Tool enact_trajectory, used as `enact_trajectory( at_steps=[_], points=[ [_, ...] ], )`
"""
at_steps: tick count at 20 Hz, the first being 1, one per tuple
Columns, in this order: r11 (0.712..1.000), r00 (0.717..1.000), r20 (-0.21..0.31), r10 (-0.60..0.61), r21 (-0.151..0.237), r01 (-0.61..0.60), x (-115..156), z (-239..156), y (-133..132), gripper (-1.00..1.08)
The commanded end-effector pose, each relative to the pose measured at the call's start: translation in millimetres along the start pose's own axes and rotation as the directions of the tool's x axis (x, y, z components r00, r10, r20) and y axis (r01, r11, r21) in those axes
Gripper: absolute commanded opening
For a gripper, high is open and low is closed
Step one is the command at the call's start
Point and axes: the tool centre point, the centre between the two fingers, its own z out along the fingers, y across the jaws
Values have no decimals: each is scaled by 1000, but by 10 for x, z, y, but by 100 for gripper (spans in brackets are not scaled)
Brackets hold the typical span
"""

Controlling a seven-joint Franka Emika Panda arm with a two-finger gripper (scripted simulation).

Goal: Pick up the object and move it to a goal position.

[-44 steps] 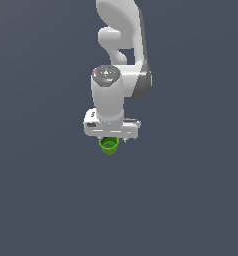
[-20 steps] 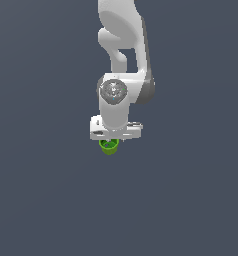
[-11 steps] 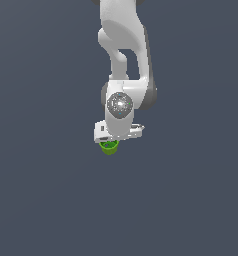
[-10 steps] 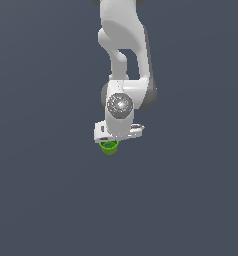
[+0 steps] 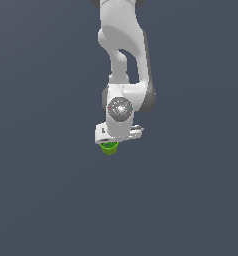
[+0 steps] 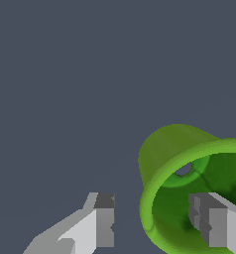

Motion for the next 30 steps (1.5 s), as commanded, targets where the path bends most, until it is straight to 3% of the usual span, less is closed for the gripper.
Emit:
enact_trajectory(
  at_steps=[1,5,6,20,25,30],
  points=[
    [1000,1000,2,-1,0,1,-8,93,1,28],
    [1000,1000,3,-2,0,2,-12,151,0,28],
    [1000,1000,3,-2,0,2,-12,151,0,-100],
    [1000,1000,-15,7,-5,-7,39,80,17,-100],
    [999,995,-89,45,-24,-47,228,-207,111,-100],
    [991,969,-224,109,-52,-124,506,-768,282,-100]
  ],
)
